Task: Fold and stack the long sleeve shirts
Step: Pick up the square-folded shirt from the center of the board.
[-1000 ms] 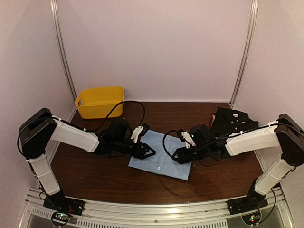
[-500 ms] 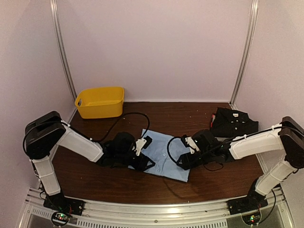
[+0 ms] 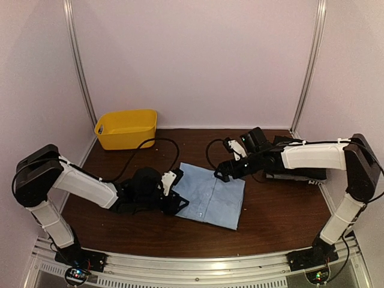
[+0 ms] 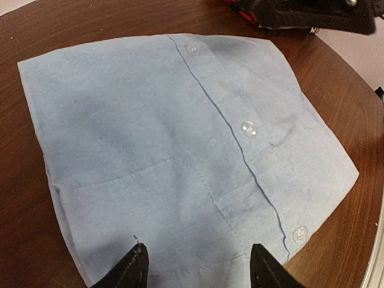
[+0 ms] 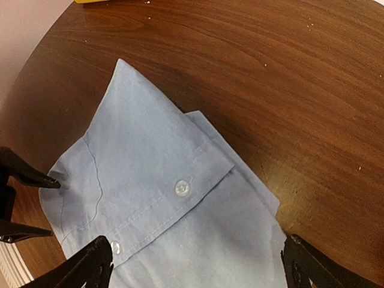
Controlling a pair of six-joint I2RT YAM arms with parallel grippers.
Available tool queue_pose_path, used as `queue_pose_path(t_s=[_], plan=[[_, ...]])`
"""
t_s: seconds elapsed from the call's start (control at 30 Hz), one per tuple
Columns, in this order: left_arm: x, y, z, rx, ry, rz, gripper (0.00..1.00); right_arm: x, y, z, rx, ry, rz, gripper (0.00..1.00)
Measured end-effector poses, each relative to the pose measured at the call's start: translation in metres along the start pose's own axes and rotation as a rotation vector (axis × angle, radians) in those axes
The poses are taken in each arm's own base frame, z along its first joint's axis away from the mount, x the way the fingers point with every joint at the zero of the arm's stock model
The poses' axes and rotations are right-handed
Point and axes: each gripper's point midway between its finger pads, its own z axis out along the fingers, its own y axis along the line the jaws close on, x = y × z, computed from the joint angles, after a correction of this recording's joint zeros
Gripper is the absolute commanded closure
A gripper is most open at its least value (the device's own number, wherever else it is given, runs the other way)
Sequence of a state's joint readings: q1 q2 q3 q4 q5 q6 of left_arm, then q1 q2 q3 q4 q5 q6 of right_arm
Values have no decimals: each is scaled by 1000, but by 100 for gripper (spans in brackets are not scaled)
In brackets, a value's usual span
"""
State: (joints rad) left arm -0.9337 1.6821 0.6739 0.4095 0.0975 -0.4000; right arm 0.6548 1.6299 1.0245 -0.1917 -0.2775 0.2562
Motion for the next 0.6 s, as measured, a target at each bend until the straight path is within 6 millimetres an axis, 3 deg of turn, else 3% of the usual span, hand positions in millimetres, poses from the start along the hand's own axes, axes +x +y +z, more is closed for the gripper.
queue_pose_path(t_s=[0.27,0.5,0.6], plan=[[11,-27,0,10,-1,68,41,-27,-21,48,-126,110,-23,0],[13,-28,1,-15,-3,80,41,1,-25,82,-282,265,10,0],[14,-26,1,-25,-3,81,41,-2,-20,85,-327,268,8,1]])
